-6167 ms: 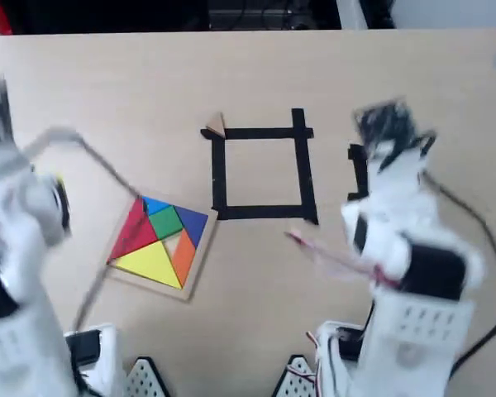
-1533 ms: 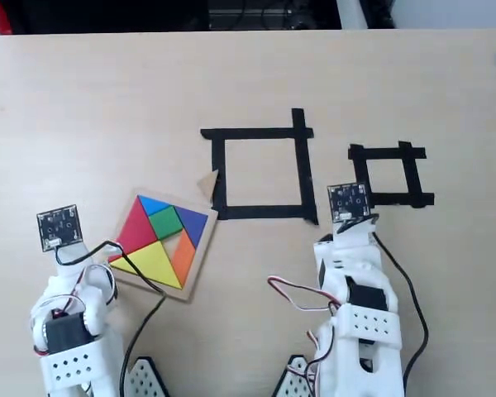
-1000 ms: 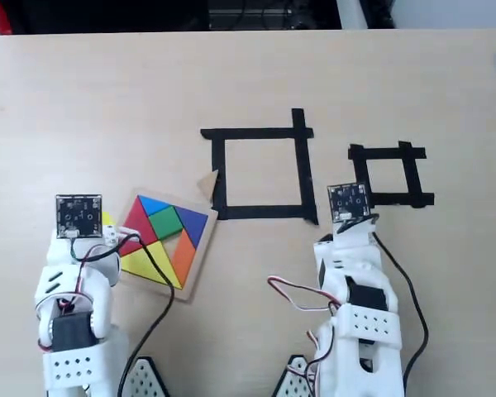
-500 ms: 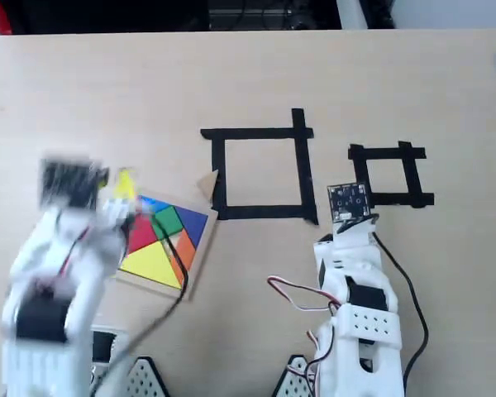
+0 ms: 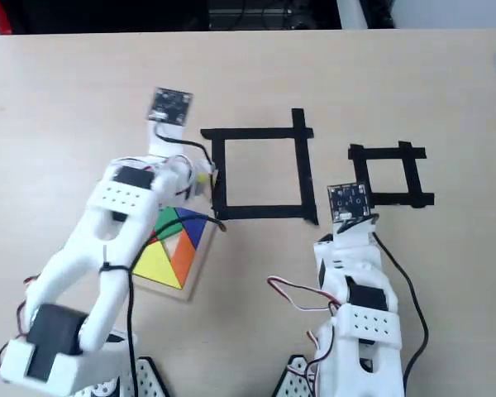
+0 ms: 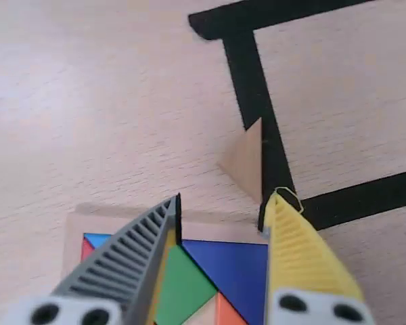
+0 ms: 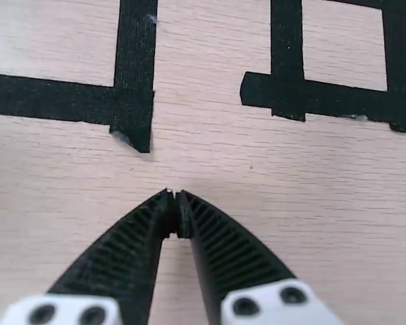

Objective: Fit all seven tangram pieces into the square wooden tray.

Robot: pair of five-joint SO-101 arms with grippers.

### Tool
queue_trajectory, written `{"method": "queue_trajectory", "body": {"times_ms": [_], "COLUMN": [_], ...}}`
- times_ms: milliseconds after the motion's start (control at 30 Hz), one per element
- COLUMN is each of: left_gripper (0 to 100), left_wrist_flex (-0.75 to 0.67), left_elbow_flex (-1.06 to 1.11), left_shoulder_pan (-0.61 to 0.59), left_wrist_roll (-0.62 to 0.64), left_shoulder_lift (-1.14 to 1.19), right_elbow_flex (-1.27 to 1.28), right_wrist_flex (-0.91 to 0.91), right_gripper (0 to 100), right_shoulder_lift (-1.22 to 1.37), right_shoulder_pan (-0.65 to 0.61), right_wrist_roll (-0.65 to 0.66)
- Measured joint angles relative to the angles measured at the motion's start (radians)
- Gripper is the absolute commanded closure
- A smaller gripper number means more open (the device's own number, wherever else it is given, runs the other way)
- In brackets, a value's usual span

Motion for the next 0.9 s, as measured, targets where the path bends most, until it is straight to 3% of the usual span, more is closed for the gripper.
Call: {"method": "queue_trajectory", "body": {"times_ms": [100,333,433,567,733,900], "left_gripper": [78,78,78,78,78,78], "left_wrist_flex": [-0.048,-0.342,-0.393,-0.385,-0.229,-0.195], "left_elbow_flex": [-0.005,0.055,0.058,0.031,-0.072,-0.11], "left_shoulder_pan": [0.035,0.046,0.046,0.049,0.049,0.049], "left_wrist_roll": [0.008,0.005,-0.037,-0.049,-0.017,-0.011], "left_shoulder_lift": [0.046,0.157,0.212,0.272,0.295,0.313], "right_elbow_flex": [0.0,0.0,0.0,0.0,0.0,0.0], "right_wrist_flex": [0.0,0.0,0.0,0.0,0.0,0.0], "right_gripper": [98.6,98.6,98.6,98.6,98.6,98.6], "right_shoulder_lift": [0.0,0.0,0.0,0.0,0.0,0.0], "right_shoulder_pan": [0.0,0.0,0.0,0.0,0.0,0.0], "right_wrist_roll": [0.0,0.0,0.0,0.0,0.0,0.0]}}
